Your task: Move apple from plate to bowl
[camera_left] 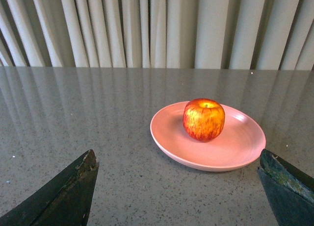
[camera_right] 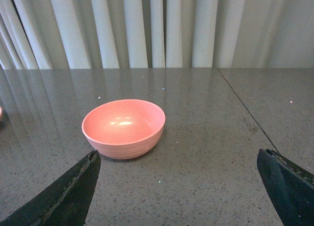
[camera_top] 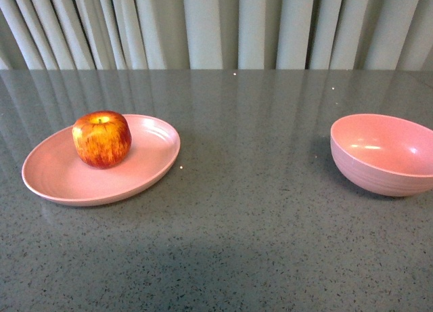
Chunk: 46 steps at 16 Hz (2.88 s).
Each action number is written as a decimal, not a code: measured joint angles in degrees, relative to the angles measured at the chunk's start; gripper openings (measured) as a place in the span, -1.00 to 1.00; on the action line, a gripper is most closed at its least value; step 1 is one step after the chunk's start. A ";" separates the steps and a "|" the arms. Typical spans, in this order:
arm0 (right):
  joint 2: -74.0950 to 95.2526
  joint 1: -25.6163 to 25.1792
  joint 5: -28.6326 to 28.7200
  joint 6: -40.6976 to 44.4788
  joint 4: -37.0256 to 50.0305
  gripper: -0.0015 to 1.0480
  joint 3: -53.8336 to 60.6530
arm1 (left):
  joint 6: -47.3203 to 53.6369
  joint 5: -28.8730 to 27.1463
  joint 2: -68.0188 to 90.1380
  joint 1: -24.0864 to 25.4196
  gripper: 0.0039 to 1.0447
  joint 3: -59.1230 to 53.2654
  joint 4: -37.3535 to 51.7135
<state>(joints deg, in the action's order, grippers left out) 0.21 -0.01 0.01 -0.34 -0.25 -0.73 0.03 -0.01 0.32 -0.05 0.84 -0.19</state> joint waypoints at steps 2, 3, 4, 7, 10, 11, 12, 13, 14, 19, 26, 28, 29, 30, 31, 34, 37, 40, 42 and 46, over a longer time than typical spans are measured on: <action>0.00 0.00 0.00 0.00 0.00 0.87 0.00 | 0.00 0.00 0.00 0.00 0.88 0.00 0.00; -0.02 0.00 0.00 0.00 0.02 0.87 0.00 | 0.00 0.00 0.00 0.00 0.88 0.00 0.00; 0.00 0.00 0.00 0.00 0.02 0.87 0.00 | 0.00 0.00 0.00 0.00 0.88 0.00 0.00; 0.00 0.00 0.00 0.00 0.00 0.87 0.00 | 0.00 0.00 0.00 0.00 0.88 0.00 0.00; -0.02 0.00 0.02 0.00 0.02 0.87 0.00 | 0.00 0.00 0.00 0.00 0.88 0.00 0.00; 0.00 0.00 0.02 0.00 0.00 0.87 0.00 | 0.00 0.00 0.00 0.00 0.88 0.00 0.00; 0.00 0.00 0.00 0.00 0.00 0.87 0.00 | 0.00 0.00 0.00 0.00 0.88 0.00 0.00; 0.00 0.00 0.00 0.00 0.00 0.87 0.00 | 0.00 0.00 0.00 0.00 0.88 0.00 0.00; 0.00 0.00 0.00 0.00 0.00 0.87 0.00 | 0.00 0.00 0.00 0.00 0.88 0.00 0.00; 0.00 0.00 0.02 0.00 0.00 0.87 0.00 | 0.00 0.00 0.00 0.00 0.88 0.00 0.00; 0.00 0.00 0.00 0.00 0.00 0.87 0.00 | 0.00 0.00 0.00 0.00 0.88 0.00 0.00; 0.00 0.00 0.00 0.00 0.00 0.87 0.00 | 0.00 0.00 0.00 0.00 0.88 0.00 0.00; 0.00 0.00 0.00 0.00 0.00 0.87 0.00 | 0.00 0.00 0.00 0.00 0.88 0.00 0.00; 0.00 0.00 0.00 0.00 0.00 0.87 0.00 | 0.00 0.00 0.00 0.00 0.88 0.00 0.00; 0.00 0.00 0.00 0.00 0.02 0.87 0.00 | 0.00 0.00 0.00 0.00 0.88 0.00 0.00; 0.00 0.00 0.00 0.00 0.00 0.87 0.00 | 0.00 0.02 0.00 0.00 0.88 0.00 0.00; 1.22 1.31 -3.52 -2.08 -4.50 0.87 -1.09 | 0.00 0.02 0.00 0.00 0.88 0.00 0.00; 12.07 1.33 -6.12 -6.84 3.41 0.87 -4.50 | 0.00 0.02 0.00 0.00 0.88 0.00 -0.02; 24.28 0.90 -3.48 -6.62 14.40 0.87 -9.60 | 0.00 0.00 0.00 0.00 0.88 0.00 -0.02; 55.58 -0.11 5.03 -3.89 19.69 0.87 -28.85 | 0.00 0.00 0.00 0.00 0.88 0.00 0.00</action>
<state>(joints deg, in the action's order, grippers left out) 55.79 -0.12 5.04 -4.23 19.44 -29.58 0.03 -0.01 0.32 -0.05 0.84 -0.19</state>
